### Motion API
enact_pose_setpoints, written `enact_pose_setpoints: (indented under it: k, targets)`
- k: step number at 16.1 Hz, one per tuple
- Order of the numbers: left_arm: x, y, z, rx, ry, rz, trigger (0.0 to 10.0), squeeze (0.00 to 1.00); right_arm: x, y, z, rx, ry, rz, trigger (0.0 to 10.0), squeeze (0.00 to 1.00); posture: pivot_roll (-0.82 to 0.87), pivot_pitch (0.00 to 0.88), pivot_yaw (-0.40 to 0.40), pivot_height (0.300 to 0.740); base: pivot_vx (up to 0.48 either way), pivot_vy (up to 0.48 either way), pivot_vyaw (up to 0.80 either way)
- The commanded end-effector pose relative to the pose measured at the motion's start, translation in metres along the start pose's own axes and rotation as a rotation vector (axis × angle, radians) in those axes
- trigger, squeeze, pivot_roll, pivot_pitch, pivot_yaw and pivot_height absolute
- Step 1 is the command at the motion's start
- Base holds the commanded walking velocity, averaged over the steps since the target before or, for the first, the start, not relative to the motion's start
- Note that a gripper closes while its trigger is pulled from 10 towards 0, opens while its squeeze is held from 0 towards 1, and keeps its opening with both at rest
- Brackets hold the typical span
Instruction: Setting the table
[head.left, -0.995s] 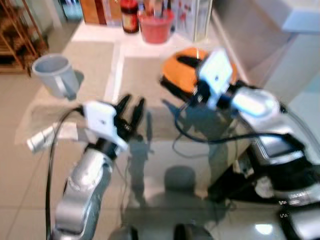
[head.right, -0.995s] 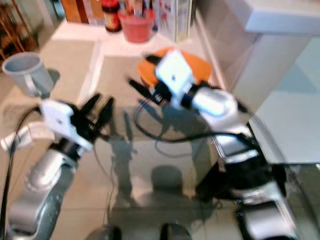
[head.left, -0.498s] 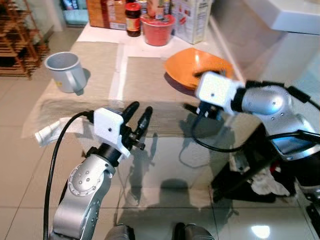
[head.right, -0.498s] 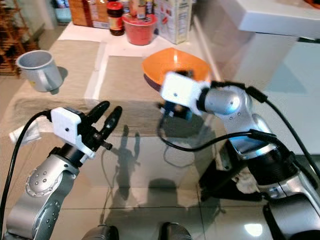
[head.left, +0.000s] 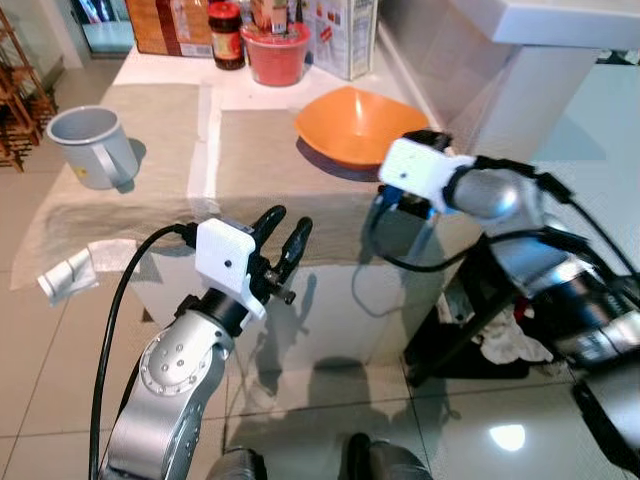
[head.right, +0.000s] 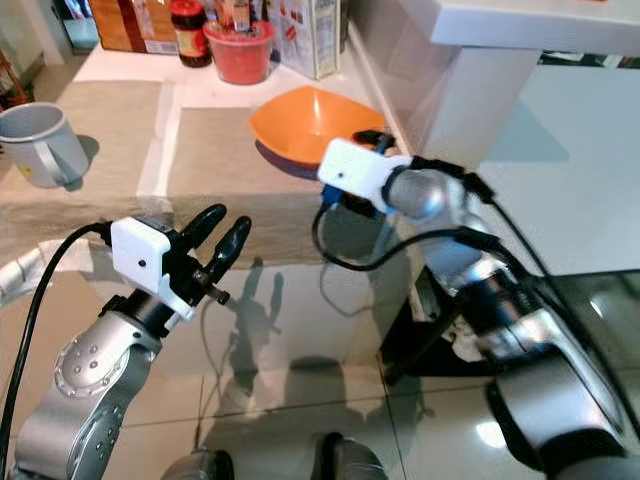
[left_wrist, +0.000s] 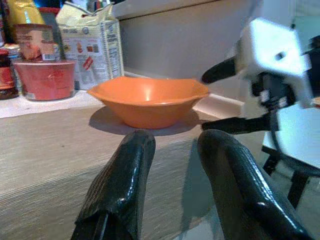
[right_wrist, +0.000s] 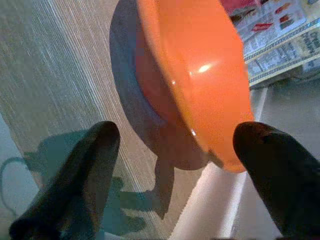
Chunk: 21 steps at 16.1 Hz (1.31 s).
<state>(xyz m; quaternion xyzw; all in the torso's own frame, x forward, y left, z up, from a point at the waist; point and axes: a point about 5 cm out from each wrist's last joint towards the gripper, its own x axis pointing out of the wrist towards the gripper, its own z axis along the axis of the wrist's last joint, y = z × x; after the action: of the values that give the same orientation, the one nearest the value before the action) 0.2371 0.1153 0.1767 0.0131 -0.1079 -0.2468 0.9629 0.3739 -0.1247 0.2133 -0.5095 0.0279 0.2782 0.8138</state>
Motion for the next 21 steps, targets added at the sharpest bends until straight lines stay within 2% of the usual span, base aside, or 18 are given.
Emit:
enact_pose_setpoints:
  k: [1,3,6,10,13,19,21]
  targets:
    - [0.000,-0.004,0.005,0.016,-0.013,-0.012,10.0,0.00,0.003,-0.002,-0.001,-0.020,0.010,-0.010,0.0,0.00,-0.05,0.111,-0.038,0.740,0.000,0.000,0.00]
    - [0.000,-0.005,0.006,0.017,-0.017,-0.011,10.0,0.00,0.008,-0.003,0.001,-0.038,0.004,-0.029,0.0,0.00,-0.05,0.110,-0.039,0.740,0.000,0.000,0.00]
    - [0.000,-0.005,0.007,0.021,-0.020,-0.006,10.0,0.00,0.019,-0.009,0.016,-0.069,-0.070,-0.099,0.0,0.00,-0.05,0.114,-0.040,0.740,0.000,0.000,0.00]
    - [0.000,-0.006,0.008,0.022,-0.024,-0.003,10.0,0.00,0.028,0.001,0.023,-0.127,-0.123,-0.072,0.0,0.00,-0.04,0.116,-0.043,0.740,0.000,0.000,0.00]
    - [0.000,-0.007,0.009,0.024,-0.025,-0.004,10.0,0.00,0.034,0.013,0.022,-0.156,-0.112,-0.020,0.0,0.00,-0.04,0.116,-0.047,0.740,0.000,0.000,0.00]
    - [-0.002,-0.007,0.012,0.029,-0.033,0.009,10.0,0.00,0.032,-0.010,0.026,-0.178,-0.131,-0.144,0.0,0.00,-0.03,0.112,-0.058,0.740,0.000,0.000,0.00]
    - [-0.002,-0.008,0.012,0.031,-0.036,0.013,10.0,0.00,0.030,-0.016,0.032,-0.176,-0.178,-0.199,0.0,0.00,-0.04,0.112,-0.061,0.740,0.000,0.000,0.00]
